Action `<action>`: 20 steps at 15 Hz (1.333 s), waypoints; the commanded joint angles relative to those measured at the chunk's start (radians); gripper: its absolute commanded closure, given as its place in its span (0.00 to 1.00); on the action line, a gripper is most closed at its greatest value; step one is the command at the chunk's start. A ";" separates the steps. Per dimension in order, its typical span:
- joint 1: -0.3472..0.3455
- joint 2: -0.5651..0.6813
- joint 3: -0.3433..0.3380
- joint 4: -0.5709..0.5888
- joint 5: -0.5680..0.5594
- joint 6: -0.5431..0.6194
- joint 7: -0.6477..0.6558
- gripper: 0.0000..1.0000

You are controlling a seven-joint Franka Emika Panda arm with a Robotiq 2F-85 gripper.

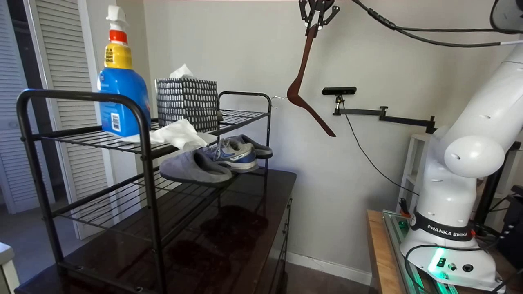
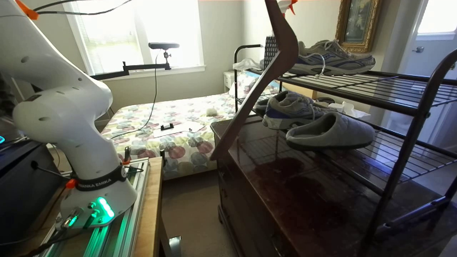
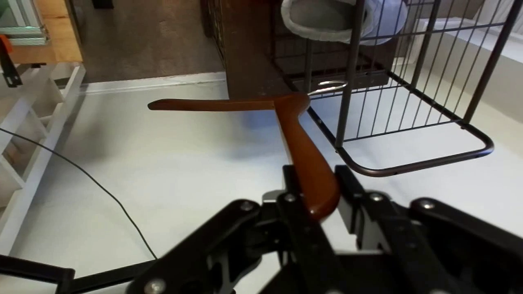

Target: Put the brown hanger on the right side of the shoe rack.

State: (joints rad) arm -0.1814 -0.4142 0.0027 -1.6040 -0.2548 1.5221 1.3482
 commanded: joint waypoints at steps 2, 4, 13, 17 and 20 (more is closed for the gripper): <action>0.007 0.104 -0.017 0.122 0.084 0.033 0.033 0.93; 0.006 0.141 -0.019 0.149 0.095 0.048 0.049 0.93; 0.015 0.245 -0.043 0.206 0.111 0.044 0.116 0.93; 0.017 0.245 -0.052 0.194 0.126 0.051 0.124 0.93; 0.018 0.248 -0.055 0.185 0.137 0.048 0.124 0.93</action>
State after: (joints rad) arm -0.1775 -0.1842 -0.0380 -1.4461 -0.1517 1.5813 1.4499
